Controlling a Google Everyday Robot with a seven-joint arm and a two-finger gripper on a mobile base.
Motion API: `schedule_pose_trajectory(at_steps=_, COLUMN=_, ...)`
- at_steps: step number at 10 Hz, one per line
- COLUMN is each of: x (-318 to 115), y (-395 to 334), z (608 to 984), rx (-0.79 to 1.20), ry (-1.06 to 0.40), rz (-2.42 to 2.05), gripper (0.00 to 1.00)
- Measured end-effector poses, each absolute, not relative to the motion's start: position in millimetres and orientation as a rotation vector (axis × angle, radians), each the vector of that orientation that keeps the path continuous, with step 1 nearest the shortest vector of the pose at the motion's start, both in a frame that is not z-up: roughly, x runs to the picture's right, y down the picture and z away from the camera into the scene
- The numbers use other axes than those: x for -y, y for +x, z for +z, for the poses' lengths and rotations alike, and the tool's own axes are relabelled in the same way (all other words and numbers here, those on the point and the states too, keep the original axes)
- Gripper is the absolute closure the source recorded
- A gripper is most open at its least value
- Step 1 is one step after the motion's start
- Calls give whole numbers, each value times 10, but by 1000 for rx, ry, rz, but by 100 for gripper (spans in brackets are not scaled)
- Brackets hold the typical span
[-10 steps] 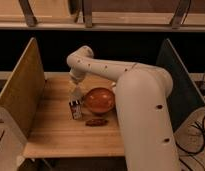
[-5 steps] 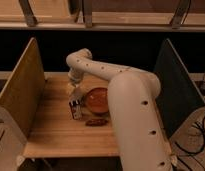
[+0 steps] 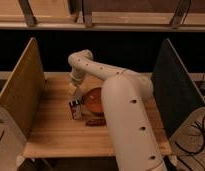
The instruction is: Place the ceramic cup over the eraser
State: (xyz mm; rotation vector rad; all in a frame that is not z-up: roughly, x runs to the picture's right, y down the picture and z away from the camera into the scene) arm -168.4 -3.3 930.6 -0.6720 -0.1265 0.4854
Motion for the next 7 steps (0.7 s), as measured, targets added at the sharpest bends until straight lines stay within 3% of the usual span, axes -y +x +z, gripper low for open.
schedule_pose_trajectory(at_steps=4, x=86, y=-1738, z=9321, rx=146, ry=-677, rz=467, gripper=95)
schedule_pose_trajectory(at_steps=7, x=387, y=-1713, z=9226, rx=152, ry=-623, rz=447, gripper=100)
